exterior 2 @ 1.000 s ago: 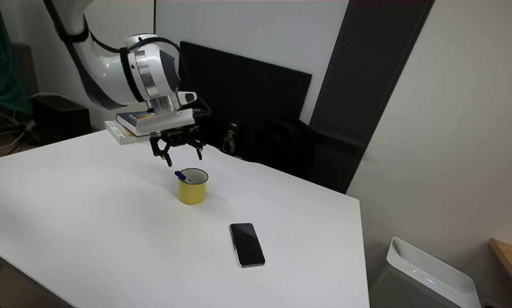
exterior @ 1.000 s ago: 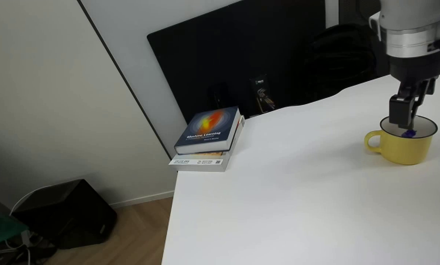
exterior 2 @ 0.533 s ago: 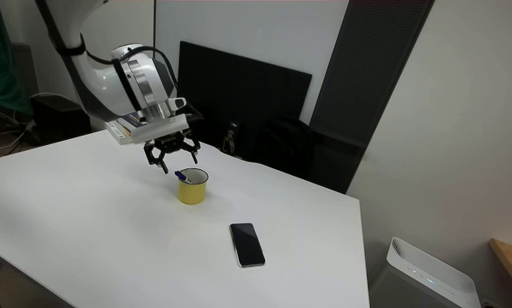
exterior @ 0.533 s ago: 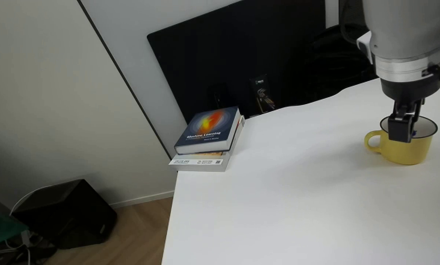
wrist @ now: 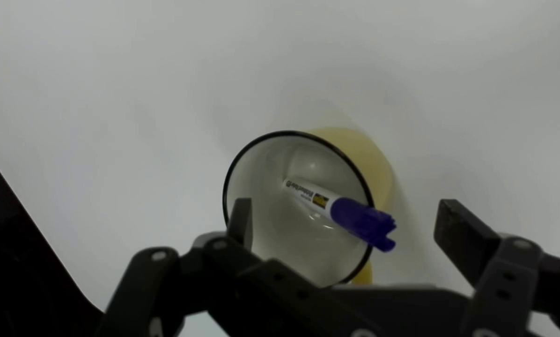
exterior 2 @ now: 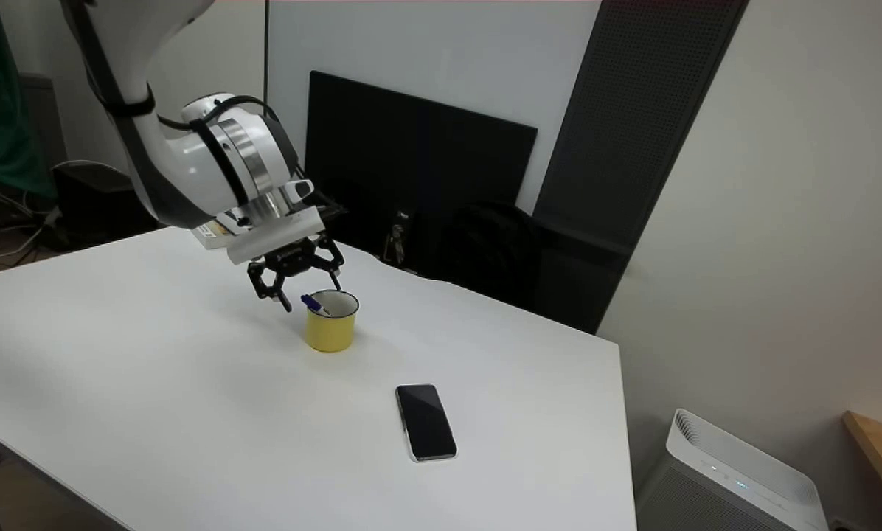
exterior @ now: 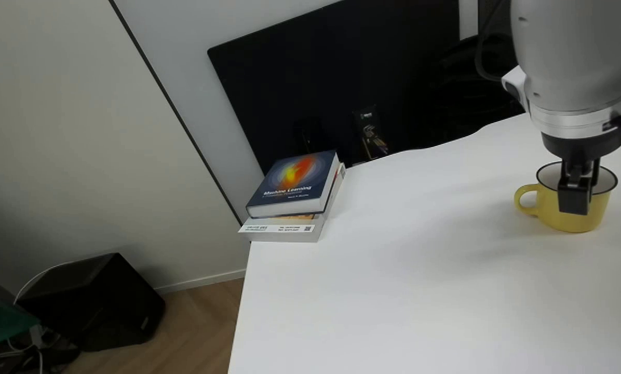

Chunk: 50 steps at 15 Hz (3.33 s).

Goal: Take the marker out of the cup and put it on the table

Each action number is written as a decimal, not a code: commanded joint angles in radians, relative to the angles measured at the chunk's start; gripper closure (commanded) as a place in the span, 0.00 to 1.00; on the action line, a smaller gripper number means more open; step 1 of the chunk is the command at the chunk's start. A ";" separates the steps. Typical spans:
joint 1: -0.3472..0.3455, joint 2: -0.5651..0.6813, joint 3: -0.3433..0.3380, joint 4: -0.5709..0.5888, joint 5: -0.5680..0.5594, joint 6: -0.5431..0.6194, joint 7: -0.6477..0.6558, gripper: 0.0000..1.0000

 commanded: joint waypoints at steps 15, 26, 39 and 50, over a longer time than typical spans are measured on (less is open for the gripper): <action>-0.025 0.016 0.027 0.025 -0.046 -0.022 0.041 0.95; -0.031 0.010 0.043 0.054 -0.030 -0.036 0.039 0.95; -0.027 -0.052 0.057 0.113 0.042 -0.136 0.029 0.95; -0.132 -0.249 0.147 -0.009 0.345 -0.124 -0.194 0.95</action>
